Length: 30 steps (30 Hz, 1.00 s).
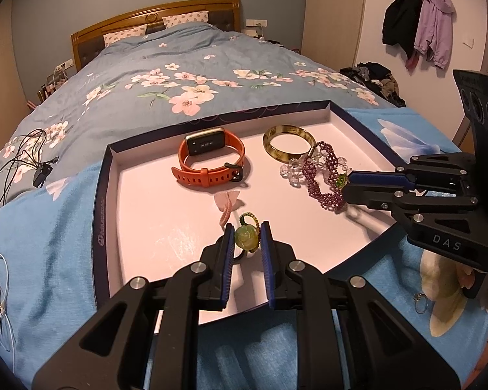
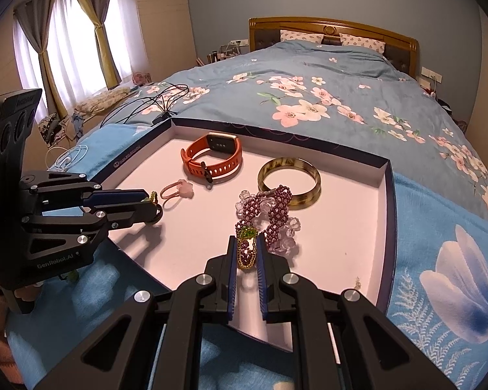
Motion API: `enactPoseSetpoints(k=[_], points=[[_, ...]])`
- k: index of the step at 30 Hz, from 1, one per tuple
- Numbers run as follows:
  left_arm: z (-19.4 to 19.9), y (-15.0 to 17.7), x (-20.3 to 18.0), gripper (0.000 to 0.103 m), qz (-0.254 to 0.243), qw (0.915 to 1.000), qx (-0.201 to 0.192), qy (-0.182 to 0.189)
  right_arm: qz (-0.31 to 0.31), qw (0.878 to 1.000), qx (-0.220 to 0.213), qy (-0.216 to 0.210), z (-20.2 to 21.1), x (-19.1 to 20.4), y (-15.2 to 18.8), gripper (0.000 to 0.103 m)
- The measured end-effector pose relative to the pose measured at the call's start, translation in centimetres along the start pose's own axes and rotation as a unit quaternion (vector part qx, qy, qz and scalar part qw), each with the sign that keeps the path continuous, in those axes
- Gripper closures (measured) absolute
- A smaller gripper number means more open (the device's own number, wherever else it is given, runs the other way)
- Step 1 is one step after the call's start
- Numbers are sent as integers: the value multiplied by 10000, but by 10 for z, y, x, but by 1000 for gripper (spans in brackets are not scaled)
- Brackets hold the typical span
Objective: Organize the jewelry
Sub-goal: 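Release the green gem ring in the box with the right tool while the left tool releases its ring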
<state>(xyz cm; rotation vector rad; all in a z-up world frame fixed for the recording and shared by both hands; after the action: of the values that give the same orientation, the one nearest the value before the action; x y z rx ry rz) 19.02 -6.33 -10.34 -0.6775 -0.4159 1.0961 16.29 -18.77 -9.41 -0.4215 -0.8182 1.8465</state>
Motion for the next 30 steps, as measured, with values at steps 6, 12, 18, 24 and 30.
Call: enactPoseSetpoints(k=[6,12,18,24,30], points=[[-4,1,1,87,29,10000,53,-27,-33,10000,23,8,-2,0,0,93],[-8,3,3,86,61,9999,125,-28,-110,9999,65,48,-4,-4,0,91],[-5,3,4,81,94,9999,80,19,-94,9999,18,44,-2,-5,-1,90],[13,1,8,68,177,9997,-167,-40,-157,9998,-109,65,8,-8,-1,90],[54,5,17,57,188,9982,-571,-86,-225,9992,-339,19,31,-7,0,78]])
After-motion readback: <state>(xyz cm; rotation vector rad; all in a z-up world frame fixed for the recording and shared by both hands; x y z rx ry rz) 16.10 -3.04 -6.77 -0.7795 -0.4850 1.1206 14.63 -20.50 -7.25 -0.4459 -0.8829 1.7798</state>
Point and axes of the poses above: each gripper's, at about its wrist camera, not at the fingertips, and z roughly against the way its jaws point, x to its left, y to its underside, the point moved 3 cm from there along -z, roughly the way its jaws point
